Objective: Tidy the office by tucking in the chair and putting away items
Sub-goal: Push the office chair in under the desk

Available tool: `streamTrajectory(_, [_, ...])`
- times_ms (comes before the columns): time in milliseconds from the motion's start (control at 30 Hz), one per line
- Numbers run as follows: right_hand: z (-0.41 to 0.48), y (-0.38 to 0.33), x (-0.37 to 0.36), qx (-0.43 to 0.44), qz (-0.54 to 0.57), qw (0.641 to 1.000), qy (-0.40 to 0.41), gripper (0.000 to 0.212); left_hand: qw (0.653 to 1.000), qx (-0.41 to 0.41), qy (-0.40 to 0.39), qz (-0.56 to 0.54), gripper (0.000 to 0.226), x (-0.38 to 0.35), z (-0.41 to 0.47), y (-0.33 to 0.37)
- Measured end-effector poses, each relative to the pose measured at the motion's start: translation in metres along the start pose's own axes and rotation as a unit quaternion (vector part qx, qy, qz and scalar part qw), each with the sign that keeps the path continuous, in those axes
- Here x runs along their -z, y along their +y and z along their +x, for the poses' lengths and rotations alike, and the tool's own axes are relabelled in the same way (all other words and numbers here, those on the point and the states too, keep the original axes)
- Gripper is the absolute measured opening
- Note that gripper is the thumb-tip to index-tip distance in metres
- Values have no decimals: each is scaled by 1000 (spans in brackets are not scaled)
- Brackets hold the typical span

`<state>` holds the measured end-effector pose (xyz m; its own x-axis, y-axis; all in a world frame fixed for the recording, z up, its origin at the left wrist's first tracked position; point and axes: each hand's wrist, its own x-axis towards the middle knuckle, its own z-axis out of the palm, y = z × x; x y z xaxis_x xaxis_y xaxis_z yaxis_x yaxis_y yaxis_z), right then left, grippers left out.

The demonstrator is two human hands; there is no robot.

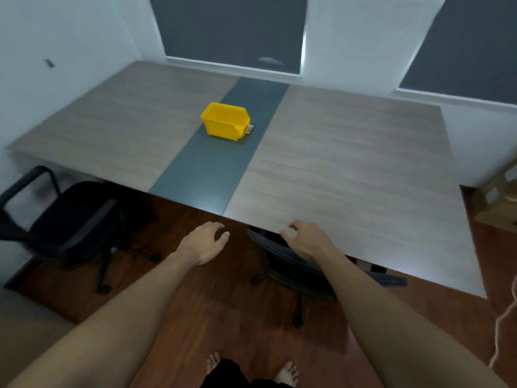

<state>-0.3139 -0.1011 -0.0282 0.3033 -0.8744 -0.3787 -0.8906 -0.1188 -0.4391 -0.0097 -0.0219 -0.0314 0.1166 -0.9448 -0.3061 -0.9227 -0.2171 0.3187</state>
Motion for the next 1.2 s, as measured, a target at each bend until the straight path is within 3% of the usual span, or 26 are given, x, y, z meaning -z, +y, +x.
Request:
streamTrajectory(233, [17,-118,-20,118,-24,993,10,71,996,61,61,-19,64,35,-57,-91])
streamTrajectory(467, [13,-244,-79,181,-60,982,-12,71,986,114,104,-65,65,64,-122,-211])
streamTrajectory(900, [8,-489,-228,232,-79,968,-61,70,967,186,144,-101,61,126,-239,-478])
streamTrajectory(1200, [46,-621,-279,267,-78,956,-90,71,955,214,166,-123,60,172,-251,-592])
